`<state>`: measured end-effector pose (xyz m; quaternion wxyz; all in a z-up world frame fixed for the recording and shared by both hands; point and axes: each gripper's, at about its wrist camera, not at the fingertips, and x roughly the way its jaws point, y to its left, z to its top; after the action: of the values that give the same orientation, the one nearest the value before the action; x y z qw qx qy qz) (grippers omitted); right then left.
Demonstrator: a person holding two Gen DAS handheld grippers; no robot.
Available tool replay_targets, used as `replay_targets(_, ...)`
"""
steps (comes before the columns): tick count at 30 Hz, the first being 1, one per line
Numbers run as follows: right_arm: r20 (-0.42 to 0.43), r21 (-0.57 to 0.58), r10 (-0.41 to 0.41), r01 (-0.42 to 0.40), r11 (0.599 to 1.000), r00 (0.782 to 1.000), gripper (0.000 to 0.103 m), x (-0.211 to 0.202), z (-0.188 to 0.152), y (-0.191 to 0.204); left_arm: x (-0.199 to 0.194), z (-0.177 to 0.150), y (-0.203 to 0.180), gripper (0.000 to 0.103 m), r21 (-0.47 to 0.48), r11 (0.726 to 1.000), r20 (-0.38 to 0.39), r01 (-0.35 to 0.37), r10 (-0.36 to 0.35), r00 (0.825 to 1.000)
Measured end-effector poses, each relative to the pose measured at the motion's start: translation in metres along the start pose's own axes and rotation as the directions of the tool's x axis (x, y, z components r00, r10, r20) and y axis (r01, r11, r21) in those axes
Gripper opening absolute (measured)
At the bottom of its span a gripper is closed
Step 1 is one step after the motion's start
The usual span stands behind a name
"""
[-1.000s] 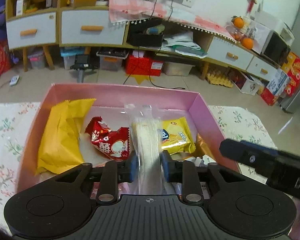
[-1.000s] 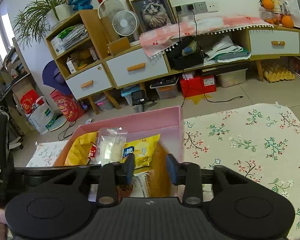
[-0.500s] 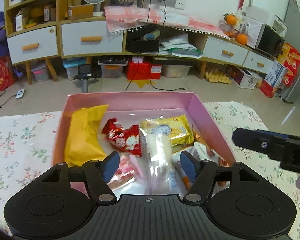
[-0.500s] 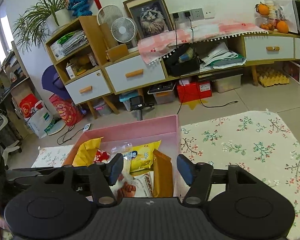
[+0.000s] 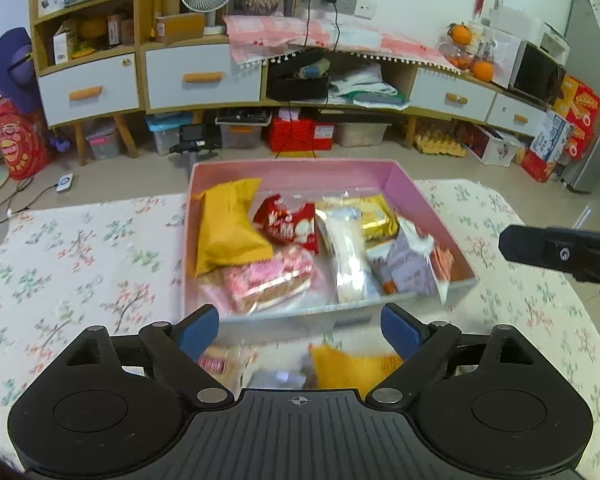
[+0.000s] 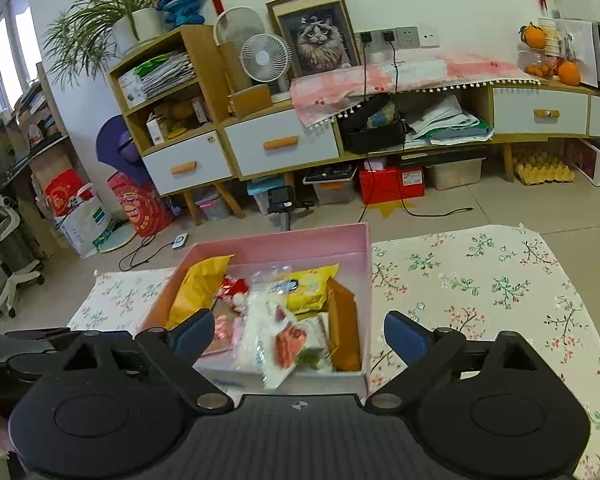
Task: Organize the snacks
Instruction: 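Withdraw both tools from the tray toward the remaining snacks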
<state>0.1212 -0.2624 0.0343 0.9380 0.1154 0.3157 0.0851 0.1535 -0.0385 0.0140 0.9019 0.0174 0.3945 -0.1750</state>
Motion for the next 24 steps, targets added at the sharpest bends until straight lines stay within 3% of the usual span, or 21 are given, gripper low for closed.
replay_targets(4, -0.003, -0.043, 0.0, 0.0, 0.999, 1.0, 0.074, -0.012, -0.005, 0.014, -0.014, -0.014, 0.0, 0.096, 0.01, 1.0, -0.011, -0.001, 0.001, 1.0)
replay_targets(10, 0.02, -0.1, 0.013, -0.011, 0.995, 1.0, 0.079, -0.031, -0.015, 0.027, -0.031, -0.036, 0.004, 0.098, 0.015, 1.0, -0.029, -0.008, 0.009, 1.0)
replay_targets(16, 0.069, -0.118, 0.031, -0.023, 0.993, 0.997, 0.079, -0.04, -0.036, 0.023, -0.037, -0.061, 0.011, 0.099, 0.087, 0.996, 0.041, -0.033, 0.029, 0.999)
replay_targets(18, 0.036, -0.135, 0.003, 0.002, 0.991, 0.999, 0.079, -0.036, -0.041, 0.019, -0.037, -0.067, 0.015, 0.099, 0.104, 0.993, 0.045, -0.049, 0.045, 0.998)
replay_targets(24, 0.033, -0.133, -0.039, 0.043, 0.99, 0.999, 0.079, -0.039, -0.05, 0.007, -0.037, -0.079, 0.024, 0.099, 0.12, 0.992, 0.033, 0.029, -0.034, 0.999)
